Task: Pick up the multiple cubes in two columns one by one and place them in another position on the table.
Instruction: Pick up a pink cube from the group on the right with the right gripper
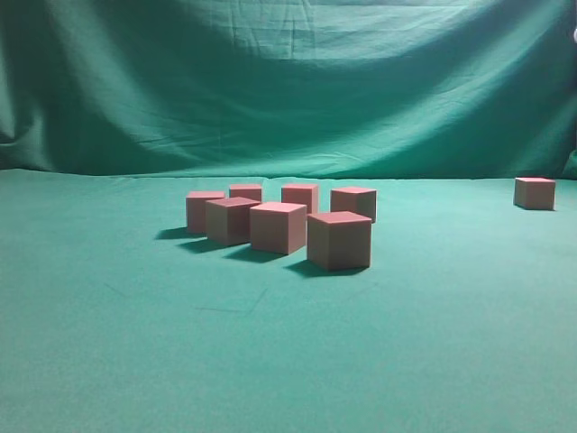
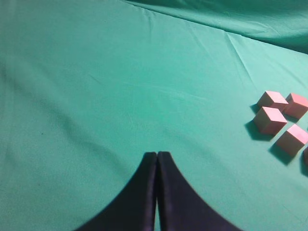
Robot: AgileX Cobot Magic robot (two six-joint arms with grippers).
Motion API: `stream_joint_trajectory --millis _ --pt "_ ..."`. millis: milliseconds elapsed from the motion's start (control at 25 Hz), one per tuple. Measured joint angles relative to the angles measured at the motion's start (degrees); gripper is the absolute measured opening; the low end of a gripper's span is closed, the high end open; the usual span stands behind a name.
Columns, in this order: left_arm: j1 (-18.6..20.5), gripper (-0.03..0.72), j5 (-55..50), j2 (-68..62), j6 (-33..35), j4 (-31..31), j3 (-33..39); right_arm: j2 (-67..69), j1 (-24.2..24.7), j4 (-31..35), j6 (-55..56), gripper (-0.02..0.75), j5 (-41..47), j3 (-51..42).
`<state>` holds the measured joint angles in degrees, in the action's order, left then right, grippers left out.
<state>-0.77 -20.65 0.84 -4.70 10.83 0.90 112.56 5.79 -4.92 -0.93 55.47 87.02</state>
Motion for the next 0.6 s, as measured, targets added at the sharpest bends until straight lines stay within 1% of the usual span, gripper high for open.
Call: stream_joint_trajectory --millis 160,600 --pt "0.0 0.0 0.0 0.0 0.0 0.0 0.0 3.05 0.0 0.0 -0.08 0.53 -0.17 0.41" --pt "0.0 0.0 0.0 0.0 0.0 0.0 0.0 6.86 0.0 0.09 -0.08 0.53 -4.74 0.62"
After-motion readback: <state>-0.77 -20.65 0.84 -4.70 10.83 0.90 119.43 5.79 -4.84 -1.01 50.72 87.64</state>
